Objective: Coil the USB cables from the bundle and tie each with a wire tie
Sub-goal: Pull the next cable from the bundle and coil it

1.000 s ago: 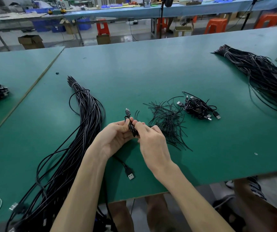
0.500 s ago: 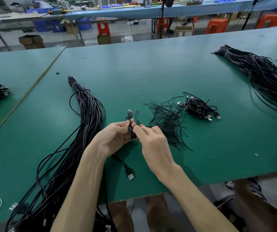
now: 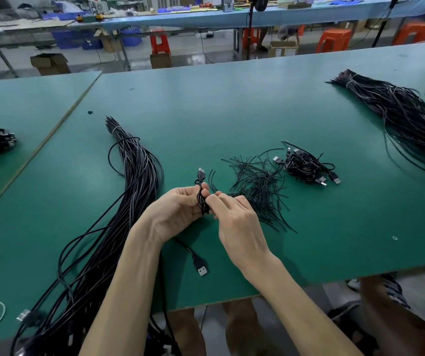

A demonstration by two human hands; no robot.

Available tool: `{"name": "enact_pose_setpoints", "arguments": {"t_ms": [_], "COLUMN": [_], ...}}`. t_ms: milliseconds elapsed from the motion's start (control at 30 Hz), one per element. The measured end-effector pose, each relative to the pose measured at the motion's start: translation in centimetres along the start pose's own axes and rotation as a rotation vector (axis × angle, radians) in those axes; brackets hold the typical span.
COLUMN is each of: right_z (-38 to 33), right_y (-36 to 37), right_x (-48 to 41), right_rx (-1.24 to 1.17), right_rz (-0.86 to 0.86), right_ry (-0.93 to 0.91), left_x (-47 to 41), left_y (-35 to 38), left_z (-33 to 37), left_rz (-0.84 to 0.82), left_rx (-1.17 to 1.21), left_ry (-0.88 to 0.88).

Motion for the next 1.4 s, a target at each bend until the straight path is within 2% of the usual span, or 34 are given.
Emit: {"name": "enact_pose_setpoints", "arguments": {"t_ms": [200, 333, 433, 533, 867, 1133, 1400], "right_z": [-0.34, -0.51, -0.54, -0.59, -0.58, -0.33, -0.16], "right_y": [-0.31, -0.21, -0.25, -0.55, -0.78, -0.55, -0.52], "right_x": [-0.20, -0.24, -0.35, -0.39, -0.55, -0.67, -0.64], "right_rx": [0.002, 0.040, 0.071, 0.074, 0.050, 0.069, 0.065], "right_rz": [-0.014, -0.062, -0.084, -0.032, -0.011, 0.041, -0.006], "right_ry": [0.030, 0.088, 0.131, 0.160, 0.217, 0.229, 0.243], "left_x": [0.15, 0.06, -0.06, -0.09, -0.19, 0.23, -0.13], "left_y": [0.11, 0.09, 0.21, 0.37, 0.58, 0.02, -0.13], "left_z": [0.00, -0.19, -0.37, -0.44, -0.61, -0.24, -0.20], "left_rz": [-0.007, 0.044, 0.087, 0.108, 0.143, 0.105, 0.124], "left_rx": [-0.032, -0.043, -0.095, -0.186, -0.370, -0.369, -0.360], "left_ry": [0.026, 0.069, 0.142, 0.221, 0.175, 0.108, 0.215]}}
Point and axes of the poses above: each hand's wrist, its own x-axis away from the middle knuckle, its own y-axis out of the palm, z = x × y, the point moved 2 cm from there along -x, towards the middle knuckle, and after that the axes turned 6 degrees about z, right-handed, at the moved point
